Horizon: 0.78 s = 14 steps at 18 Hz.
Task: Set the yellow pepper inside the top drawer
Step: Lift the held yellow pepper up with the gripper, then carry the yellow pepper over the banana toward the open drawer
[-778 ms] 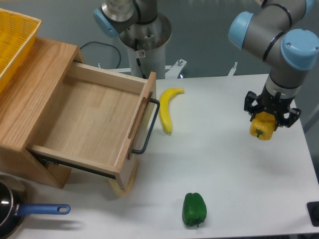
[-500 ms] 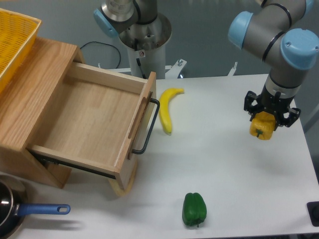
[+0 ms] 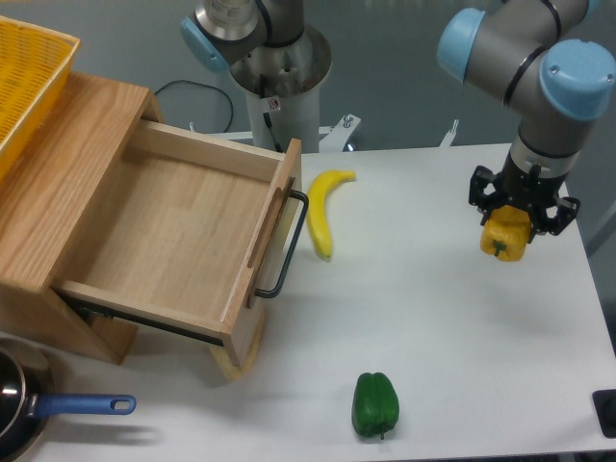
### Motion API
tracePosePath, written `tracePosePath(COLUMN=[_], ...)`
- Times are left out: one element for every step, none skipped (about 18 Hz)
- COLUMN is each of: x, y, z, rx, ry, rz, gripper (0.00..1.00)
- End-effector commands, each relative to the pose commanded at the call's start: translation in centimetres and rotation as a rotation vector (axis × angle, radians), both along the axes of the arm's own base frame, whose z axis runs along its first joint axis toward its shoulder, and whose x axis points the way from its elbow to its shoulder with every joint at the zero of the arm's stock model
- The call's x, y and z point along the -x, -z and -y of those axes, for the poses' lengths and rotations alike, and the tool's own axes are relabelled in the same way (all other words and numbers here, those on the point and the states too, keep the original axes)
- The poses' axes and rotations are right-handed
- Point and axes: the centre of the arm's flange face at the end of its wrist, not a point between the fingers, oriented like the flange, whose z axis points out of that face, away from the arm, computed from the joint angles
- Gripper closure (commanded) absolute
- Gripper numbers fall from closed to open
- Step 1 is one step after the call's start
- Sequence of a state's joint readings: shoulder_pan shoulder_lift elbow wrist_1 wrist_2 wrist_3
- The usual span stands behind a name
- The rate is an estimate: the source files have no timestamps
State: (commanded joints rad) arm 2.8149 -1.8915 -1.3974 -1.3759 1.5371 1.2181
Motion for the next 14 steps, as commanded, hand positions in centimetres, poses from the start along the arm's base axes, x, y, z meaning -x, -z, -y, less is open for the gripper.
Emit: tracePosePath(x=[-0.6,-1.1,-1.8,-2.3,-2.6,-3.0,-3.9,-4.3,-4.5,-4.8,-5.6,-6.4,-7.0,-7.8], y=[-0.6,-1.2,-1.8,-2.0,-2.1,-2.5,-3.5,-3.8,-3.9,-3.9,-4.7,-5.4,-5.3,-5.5], z=[-0.1,-0.3,-0.5,-0.7,-0.7,-0.8,-1.2,-1.4,-1.6,-1.9,-2.0,-2.2,-2.5,-2.8], rx=[-0.002,-0.003,-0.004,-0.001,0.003,0.001,-0.006,-0.018,-0.032,-0.047,-0.061,-0.068,-0.068,-0.069], ry=[-0.018,-0.035,-0.046,-0.052,-0.060,-0.070,-0.078,-0.092,-0.107,-0.114,-0.118,-0.125,-0.136,-0.143], rz=[0.002,0.006,0.007,0.016,0.028,0.026,0.015,0.018,0.025,0.035,0.046,0.054,0.073,0.084], gripper=[0.73,0.73,0.73,0.73,0.73,0.73,0.73,0.73,0.73,0.73,0.73,0.73,0.73,0.73])
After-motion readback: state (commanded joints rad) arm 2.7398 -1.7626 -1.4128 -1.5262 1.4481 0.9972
